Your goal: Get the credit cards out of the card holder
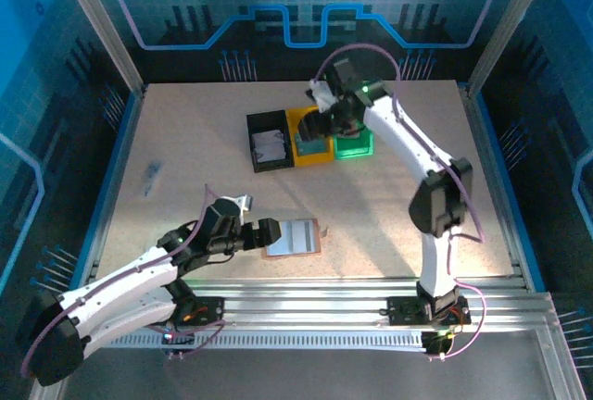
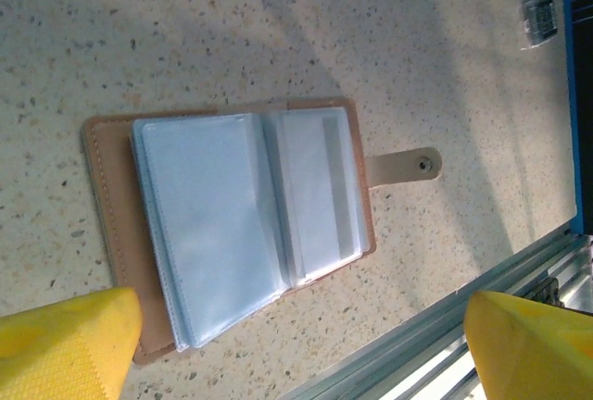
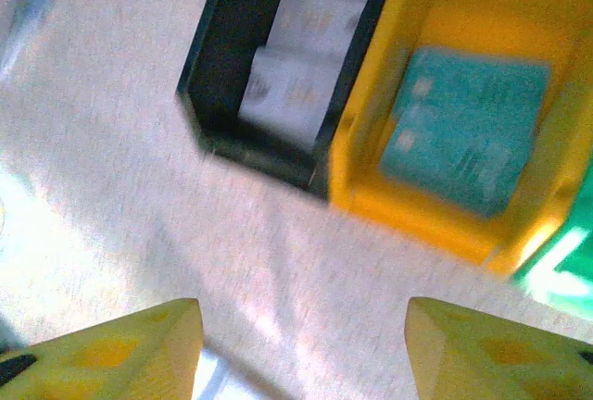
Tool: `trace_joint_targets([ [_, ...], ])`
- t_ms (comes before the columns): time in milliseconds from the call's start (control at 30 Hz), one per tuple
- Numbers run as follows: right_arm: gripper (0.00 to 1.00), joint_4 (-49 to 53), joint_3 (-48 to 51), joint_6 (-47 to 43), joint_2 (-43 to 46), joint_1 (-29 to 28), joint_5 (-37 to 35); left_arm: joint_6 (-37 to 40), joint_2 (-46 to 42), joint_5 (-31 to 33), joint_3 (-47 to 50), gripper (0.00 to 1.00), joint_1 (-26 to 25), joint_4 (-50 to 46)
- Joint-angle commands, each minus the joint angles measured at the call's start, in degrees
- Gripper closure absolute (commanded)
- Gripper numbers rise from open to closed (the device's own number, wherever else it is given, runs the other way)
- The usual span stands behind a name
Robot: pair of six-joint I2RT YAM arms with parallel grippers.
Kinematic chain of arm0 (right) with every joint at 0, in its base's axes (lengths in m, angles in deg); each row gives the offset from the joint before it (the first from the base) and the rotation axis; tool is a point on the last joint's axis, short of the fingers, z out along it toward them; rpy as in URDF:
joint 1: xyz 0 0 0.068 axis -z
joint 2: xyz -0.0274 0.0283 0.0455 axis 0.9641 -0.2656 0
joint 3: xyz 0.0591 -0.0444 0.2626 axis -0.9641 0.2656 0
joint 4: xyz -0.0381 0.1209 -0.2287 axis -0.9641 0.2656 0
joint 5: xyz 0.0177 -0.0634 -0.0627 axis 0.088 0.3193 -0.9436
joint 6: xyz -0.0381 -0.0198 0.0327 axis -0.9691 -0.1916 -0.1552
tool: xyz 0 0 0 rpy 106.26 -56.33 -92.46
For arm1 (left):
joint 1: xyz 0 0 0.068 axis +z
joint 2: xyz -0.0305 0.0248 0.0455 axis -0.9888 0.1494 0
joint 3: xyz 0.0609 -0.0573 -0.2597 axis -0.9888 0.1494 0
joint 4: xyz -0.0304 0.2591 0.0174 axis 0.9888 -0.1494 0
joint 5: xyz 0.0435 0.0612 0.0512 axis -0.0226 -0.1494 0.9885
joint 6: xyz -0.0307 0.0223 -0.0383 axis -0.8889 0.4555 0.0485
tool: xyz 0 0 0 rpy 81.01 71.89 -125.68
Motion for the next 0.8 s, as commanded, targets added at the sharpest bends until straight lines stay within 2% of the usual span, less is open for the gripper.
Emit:
trace_joint_targets([
  [0,0.43,-11.9,16.2,6.0,9.2,-2.2,3.5,-2.9,1.5,1.0,1.8,0.10,-0.8,-1.1],
  [100,0.49,-20.0,30.7,11.1,16.4,-4.2,5.9,-3.3,4.7,0.9,1.7,0.14,-1.0,-0.6],
  [167,0.50,-22.5,36.9,13.6,19.1,-6.2,5.5,-3.4,7.8,0.7,0.8,0.18,-1.0,-0.6],
  [367,0.50,-33.4,54.3,22.4,24.3,-11.3,5.1,-3.3,14.9,1.2,-1.5,0.28,-1.0,-1.9],
  [567,0.53,-39.2,61.4,26.9,24.1,-14.5,3.6,-2.9,19.0,2.3,-1.8,0.37,-1.0,-3.0],
  [767,0.57,-37.8,59.8,27.6,21.7,-18.1,-1.2,-2.0,23.8,2.0,-3.2,0.46,-1.0,-3.3],
])
